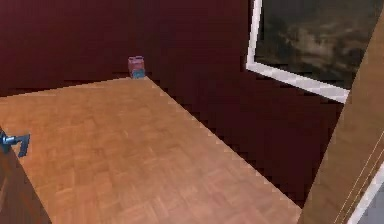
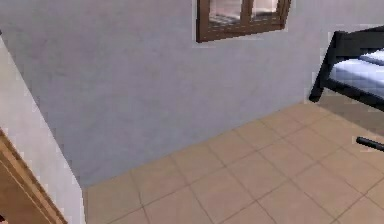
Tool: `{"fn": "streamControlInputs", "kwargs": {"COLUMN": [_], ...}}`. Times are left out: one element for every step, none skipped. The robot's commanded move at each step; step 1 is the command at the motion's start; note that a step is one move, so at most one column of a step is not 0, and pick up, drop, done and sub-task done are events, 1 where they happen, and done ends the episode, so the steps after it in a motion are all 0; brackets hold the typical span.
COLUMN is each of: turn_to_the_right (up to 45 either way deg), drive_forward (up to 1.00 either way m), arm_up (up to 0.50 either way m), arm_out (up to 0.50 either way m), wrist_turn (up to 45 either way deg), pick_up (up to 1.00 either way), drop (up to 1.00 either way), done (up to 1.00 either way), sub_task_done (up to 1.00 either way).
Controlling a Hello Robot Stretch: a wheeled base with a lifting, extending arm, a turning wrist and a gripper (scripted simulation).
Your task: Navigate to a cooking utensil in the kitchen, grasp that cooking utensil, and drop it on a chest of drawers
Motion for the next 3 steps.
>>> {"fn": "streamControlInputs", "kwargs": {"turn_to_the_right": [-24.0,0.0,-3.0], "drive_forward": [0.0,1.0,0.0], "arm_up": [0.0,0.0,0.0], "arm_out": [0.0,0.0,0.0], "wrist_turn": [0.0,0.0,0.0], "pick_up": [0.0,0.0,0.0], "drop": [0.0,0.0,0.0], "done": [0.0,0.0,0.0], "sub_task_done": [0.0,0.0,0.0]}}
